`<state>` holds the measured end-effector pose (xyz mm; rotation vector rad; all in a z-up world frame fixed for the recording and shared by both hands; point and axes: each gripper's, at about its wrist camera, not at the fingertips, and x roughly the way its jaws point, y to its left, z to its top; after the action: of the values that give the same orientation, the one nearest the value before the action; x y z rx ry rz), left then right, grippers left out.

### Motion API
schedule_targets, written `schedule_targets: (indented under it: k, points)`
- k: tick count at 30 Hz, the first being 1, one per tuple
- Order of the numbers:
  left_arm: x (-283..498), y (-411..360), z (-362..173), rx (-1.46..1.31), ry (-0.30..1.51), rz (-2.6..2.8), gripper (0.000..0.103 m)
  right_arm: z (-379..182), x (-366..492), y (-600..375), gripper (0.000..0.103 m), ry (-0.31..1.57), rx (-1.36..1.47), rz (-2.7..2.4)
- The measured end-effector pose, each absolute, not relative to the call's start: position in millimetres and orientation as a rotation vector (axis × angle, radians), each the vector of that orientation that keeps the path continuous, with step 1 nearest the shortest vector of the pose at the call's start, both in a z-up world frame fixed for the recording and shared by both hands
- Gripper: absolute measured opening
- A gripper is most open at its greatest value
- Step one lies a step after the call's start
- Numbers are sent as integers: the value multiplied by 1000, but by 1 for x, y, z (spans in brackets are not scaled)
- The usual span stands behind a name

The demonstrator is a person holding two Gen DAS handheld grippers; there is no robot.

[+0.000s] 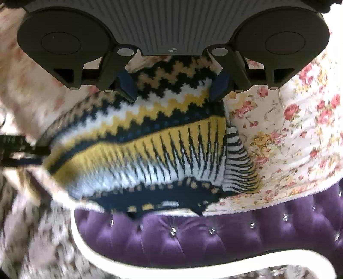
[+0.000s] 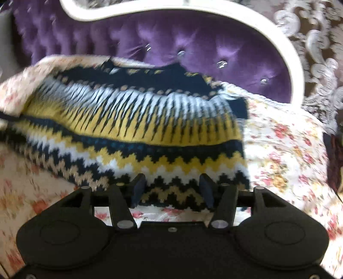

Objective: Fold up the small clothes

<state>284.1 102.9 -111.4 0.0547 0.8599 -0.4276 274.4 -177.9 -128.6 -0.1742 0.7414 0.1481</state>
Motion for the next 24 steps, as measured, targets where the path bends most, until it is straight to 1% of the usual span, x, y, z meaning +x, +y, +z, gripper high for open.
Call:
schedule_targets:
  k: [3, 5, 7, 9, 10, 11, 12, 13, 14, 15, 17, 20, 24]
  points:
    - [283, 108, -97, -114, 752, -384, 73, -118, 269, -179, 63, 641, -95, 159]
    - [283, 97, -93, -147, 710, -371, 73, -121, 271, -177, 64, 647, -52, 169]
    - [284, 77, -95, -125, 713, -383, 73, -130, 274, -172, 65, 680, -32, 180]
    - [283, 57, -103, -104, 744, -382, 73, -143, 273, -167, 72, 747, -26, 191]
    - [282, 48, -108, -86, 761, -374, 73, -152, 273, -164, 79, 782, -33, 193]
    - [282, 39, -113, -54, 786, -365, 73, -157, 264, -163, 87, 756, -57, 199]
    - [281, 30, -120, -14, 813, -353, 73, -160, 260, -160, 90, 740, -69, 204]
    - [277, 22, -125, 36, 818, -335, 73, -162, 258, -159, 95, 742, -60, 203]
    - [270, 16, -129, 99, 789, -321, 74, -162, 257, -158, 103, 748, -54, 210]
    - [264, 10, -132, 154, 775, -306, 75, -163, 257, -156, 103, 760, -60, 221]
    - [257, 8, -133, 153, 770, -276, 77, -165, 255, -149, 103, 758, -121, 207]
    - [255, 15, -136, 101, 765, -266, 78, -166, 255, -151, 103, 742, -87, 210]
    - [243, 15, -143, 104, 692, -251, 79, -168, 250, -159, 103, 711, -29, 223]
